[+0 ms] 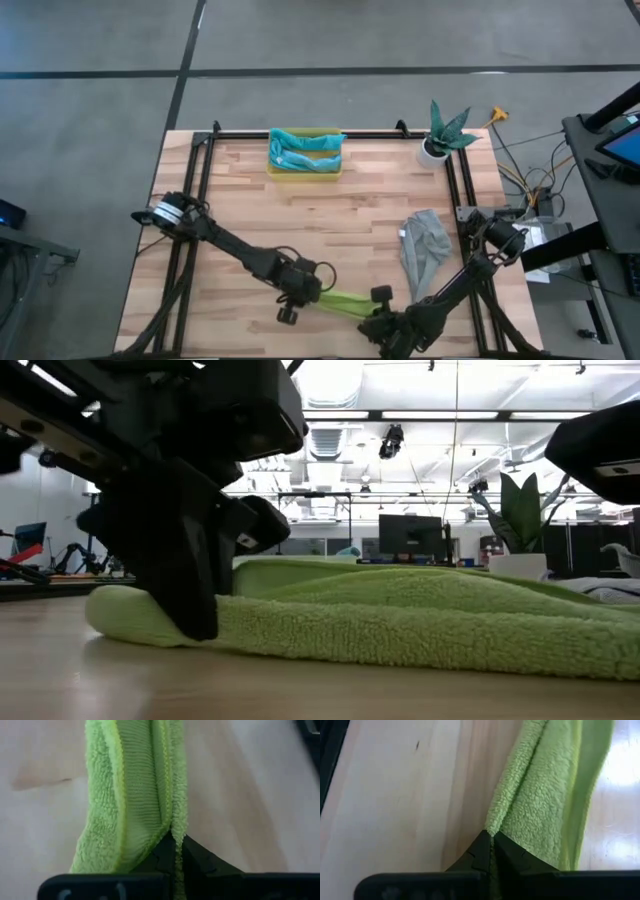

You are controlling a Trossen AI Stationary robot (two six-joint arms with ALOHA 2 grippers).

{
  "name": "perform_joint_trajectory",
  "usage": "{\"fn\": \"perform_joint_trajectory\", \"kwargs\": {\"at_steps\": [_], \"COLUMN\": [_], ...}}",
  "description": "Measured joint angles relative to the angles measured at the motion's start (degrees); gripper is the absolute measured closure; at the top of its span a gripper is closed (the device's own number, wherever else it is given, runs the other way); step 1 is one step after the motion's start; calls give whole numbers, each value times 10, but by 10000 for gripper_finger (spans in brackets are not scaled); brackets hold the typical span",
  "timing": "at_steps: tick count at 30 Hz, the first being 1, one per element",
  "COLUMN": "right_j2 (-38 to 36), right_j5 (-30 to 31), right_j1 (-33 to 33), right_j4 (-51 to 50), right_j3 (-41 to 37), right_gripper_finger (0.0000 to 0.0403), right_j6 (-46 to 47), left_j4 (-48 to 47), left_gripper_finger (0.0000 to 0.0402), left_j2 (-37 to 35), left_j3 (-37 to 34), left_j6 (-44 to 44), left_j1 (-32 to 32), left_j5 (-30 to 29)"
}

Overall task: Roll microfiber towels into tight, uniform cylinder then place into a basket
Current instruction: Roll the green towel

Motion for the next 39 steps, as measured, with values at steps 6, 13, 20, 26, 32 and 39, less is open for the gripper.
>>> {"fn": "perform_joint_trajectory", "kwargs": {"at_steps": [6,13,20,26,32,39], "right_j2": [-6,-6,-12,-14,-14,-25], "right_j5": [0,3,12,14,12,16], "right_j1": [0,0,0,-3,-3,-3], "right_j4": [34,73,154,294,488,537], "right_j3": [-1,-17,-71,-147,-233,-262], "right_gripper_finger": [394,394,394,394,394,394], "right_j6": [31,146,216,247,258,262], "left_j4": [0,-1,10,10,-3,-26], "left_gripper_finger": [400,400,400,400,400,351], "left_j2": [-10,-9,-10,-14,-29,-49], "left_j3": [3,1,-6,-6,-7,-7], "left_j6": [0,1,34,73,82,96], "left_j1": [-1,-1,-7,-6,-8,-10], "left_j5": [66,81,-12,-57,-60,-61]}}
